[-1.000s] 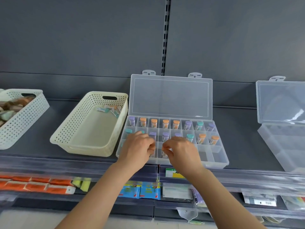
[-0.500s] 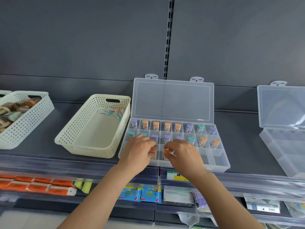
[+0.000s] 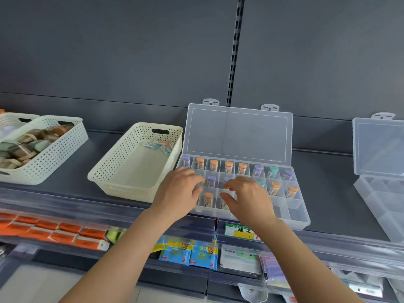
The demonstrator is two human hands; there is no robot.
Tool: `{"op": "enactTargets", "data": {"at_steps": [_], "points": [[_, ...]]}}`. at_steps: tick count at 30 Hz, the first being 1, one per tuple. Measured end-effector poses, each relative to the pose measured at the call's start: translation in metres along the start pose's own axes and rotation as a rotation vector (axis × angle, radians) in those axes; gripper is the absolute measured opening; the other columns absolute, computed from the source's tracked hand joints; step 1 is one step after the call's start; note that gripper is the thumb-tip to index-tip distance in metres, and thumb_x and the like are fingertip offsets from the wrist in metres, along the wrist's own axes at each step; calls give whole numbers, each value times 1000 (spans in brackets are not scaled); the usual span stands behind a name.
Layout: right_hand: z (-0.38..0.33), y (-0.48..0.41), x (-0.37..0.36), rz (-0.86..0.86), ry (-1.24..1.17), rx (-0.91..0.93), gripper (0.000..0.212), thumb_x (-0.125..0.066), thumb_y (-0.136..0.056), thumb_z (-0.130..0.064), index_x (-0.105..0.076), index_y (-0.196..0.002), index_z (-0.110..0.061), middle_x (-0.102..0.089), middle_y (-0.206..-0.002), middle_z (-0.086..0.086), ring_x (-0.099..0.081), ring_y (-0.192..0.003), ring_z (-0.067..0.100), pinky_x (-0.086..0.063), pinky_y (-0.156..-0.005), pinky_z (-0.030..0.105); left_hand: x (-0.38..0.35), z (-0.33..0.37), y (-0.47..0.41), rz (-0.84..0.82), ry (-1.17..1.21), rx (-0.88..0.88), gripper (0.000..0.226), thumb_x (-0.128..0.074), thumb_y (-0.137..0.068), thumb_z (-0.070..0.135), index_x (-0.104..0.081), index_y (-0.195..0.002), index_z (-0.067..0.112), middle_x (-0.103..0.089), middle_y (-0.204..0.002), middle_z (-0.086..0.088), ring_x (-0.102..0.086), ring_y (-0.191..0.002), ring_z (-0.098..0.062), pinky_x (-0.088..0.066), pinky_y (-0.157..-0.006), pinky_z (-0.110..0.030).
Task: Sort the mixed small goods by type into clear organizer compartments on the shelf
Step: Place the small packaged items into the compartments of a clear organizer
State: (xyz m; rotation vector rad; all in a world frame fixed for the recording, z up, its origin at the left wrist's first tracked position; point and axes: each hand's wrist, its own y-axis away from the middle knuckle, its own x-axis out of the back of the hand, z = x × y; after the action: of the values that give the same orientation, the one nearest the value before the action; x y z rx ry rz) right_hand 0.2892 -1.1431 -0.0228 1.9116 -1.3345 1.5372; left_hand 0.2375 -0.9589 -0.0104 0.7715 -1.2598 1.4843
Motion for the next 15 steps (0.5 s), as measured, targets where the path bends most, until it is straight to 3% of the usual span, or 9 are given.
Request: {"op": "enactTargets", "data": {"at_steps": [9, 15], "points": [[-42, -45, -5, -22, 36, 148, 26, -58, -91, -35, -68, -111, -22, -67, -108, -1, -59, -100, 19, -50, -78, 30, 39, -46, -12, 103, -101, 134, 20, -58, -89, 16, -71, -105, 18, -67, -103, 3, -55, -98, -17, -41, -78, -26], [-82, -104, -27, -62, 116, 236, 26, -56, -91, -34, -69, -108, -19, -64, -101, 3, -56, -98, 22, -50, -77, 32, 41, -110, -33, -81, -180, 239, 24, -55, -91, 19, -66, -112, 15, -62, -118, 0, -53, -108, -20, -47, -93, -35]]}}
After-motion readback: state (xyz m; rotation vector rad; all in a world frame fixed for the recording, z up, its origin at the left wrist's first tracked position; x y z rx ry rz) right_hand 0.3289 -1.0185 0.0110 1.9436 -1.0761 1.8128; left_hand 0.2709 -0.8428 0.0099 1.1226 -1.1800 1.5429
